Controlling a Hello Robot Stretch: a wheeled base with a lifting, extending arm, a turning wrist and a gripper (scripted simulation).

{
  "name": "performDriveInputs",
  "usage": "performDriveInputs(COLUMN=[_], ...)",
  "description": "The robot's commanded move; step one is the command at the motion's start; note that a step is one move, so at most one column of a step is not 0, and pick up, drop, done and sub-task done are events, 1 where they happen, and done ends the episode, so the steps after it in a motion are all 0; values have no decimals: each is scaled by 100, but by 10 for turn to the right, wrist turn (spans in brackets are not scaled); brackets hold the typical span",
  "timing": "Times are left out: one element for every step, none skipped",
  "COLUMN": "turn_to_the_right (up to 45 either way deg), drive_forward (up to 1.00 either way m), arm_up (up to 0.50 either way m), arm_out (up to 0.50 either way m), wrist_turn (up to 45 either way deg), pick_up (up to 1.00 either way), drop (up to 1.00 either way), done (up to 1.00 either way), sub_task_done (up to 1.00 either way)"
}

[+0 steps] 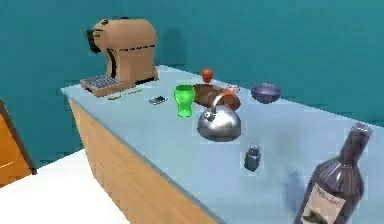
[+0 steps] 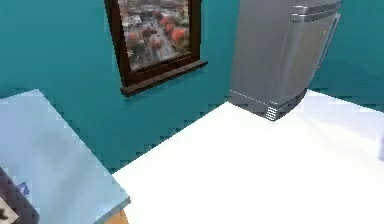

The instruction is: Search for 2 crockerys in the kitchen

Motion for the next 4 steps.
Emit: performDriveInputs(turn_to_the_right=[-450,-450,-450,0], drive_forward=[0,0,0,15], arm_up=[0,0,0,0], arm_out=[0,0,0,0], wrist_turn=[0,0,0,0], pick_up=[0,0,0,0], drop=[0,0,0,0], done=[0,0,0,0], sub_task_done=[0,0,0,0])
